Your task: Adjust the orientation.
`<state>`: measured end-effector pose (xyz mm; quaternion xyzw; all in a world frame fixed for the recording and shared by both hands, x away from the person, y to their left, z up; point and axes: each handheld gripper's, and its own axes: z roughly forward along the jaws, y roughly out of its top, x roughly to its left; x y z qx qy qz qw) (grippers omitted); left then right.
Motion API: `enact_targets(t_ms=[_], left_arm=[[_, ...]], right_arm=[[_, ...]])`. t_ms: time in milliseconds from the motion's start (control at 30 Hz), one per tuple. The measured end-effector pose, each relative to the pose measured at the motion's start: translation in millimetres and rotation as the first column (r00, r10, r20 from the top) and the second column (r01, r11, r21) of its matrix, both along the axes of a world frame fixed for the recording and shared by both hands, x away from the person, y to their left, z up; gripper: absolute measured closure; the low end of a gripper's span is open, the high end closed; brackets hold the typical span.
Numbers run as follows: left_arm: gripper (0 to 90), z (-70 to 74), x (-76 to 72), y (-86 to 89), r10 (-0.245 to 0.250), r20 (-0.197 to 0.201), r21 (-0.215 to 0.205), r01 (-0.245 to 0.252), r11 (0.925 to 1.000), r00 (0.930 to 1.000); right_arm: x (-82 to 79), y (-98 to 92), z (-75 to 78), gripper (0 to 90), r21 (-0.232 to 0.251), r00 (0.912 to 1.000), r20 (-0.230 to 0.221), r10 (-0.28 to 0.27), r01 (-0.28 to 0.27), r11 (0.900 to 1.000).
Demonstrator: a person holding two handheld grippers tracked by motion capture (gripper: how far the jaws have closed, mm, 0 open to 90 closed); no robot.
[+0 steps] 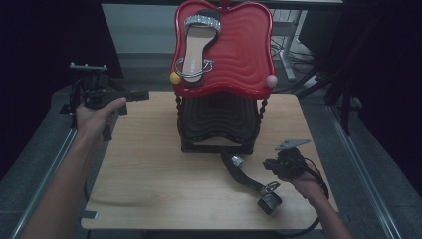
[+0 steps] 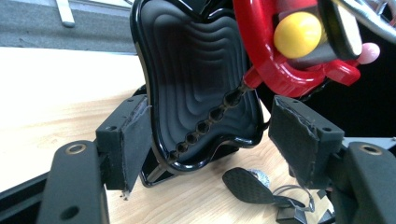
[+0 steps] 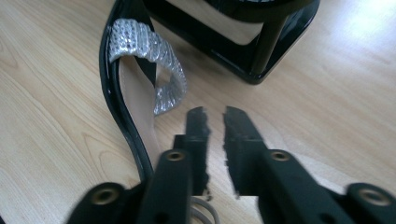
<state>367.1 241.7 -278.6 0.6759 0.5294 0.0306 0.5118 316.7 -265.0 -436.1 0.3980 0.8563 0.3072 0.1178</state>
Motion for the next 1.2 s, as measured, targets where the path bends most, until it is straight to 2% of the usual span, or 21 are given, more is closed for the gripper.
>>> enact_targets(t_ms=[200,300,400,433,467,533,900,1100,1133,1200], left_arm=[[29.9,-4.7,2.2,-2.9,-0.005,-0.009,0.005,0.006,1.0000,0.9999],[30.0,-7.4,3.4,-5.3,-0.009,-0.017,0.008,0.009,0.9999,0.9998],[30.1,-11.0,2.2,-8.4,-0.013,-0.024,0.008,0.014,0.9999,0.9996],[30.1,-11.0,2.2,-8.4,-0.013,-0.024,0.008,0.014,0.9999,0.9996],[30.3,-11.8,1.8,-8.4,-0.017,-0.021,0.011,0.018,0.9998,0.9996],[30.6,-12.2,0.0,-8.1,-0.015,-0.010,0.004,0.015,0.9999,0.9998],[30.7,-15.0,-1.0,-8.2,-0.015,-0.015,0.002,0.015,0.9999,0.9998],[30.8,-16.2,-1.8,-11.6,-0.020,-0.016,0.008,0.020,0.9998,0.9997],[30.8,-16.2,-1.7,-11.5,-0.021,-0.014,0.012,0.021,0.9997,0.9997],[30.8,-16.3,-1.9,-11.6,-0.020,-0.016,0.014,0.020,0.9997,0.9997]], right_arm=[[-2.4,13.5,-8.9,89.3,-0.037,0.9974,-0.042,0.059,-0.061,0.997],[-4.3,22.4,-15.4,89.4,-0.075,0.9935,-0.058,0.098,-0.102,0.992],[-4.9,30.5,-25.1,89.6,-0.130,0.9904,-0.078,0.114,-0.124,0.984],[-4.9,30.5,-25.1,89.6,-0.130,0.9904,-0.078,0.114,-0.124,0.984],[-6.9,33.4,-29.0,89.8,-0.151,0.9878,-0.086,0.130,-0.141,0.978],[-8.9,34.8,-29.7,89.8,-0.160,0.9899,-0.079,0.118,-0.130,0.979],[-26.1,48.0,-26.0,89.8,-0.155,0.9897,-0.044,0.136,-0.141,0.978],[-42.5,66.1,-38.5,89.7,-0.147,0.9799,-0.049,0.193,-0.199,0.969],[-45.7,69.7,-41.7,89.7,-0.131,0.9764,-0.053,0.210,-0.215,0.968],[-48.6,73.0,-42.6,89.7,-0.130,0.9750,-0.048,0.217,-0.221,0.966]])
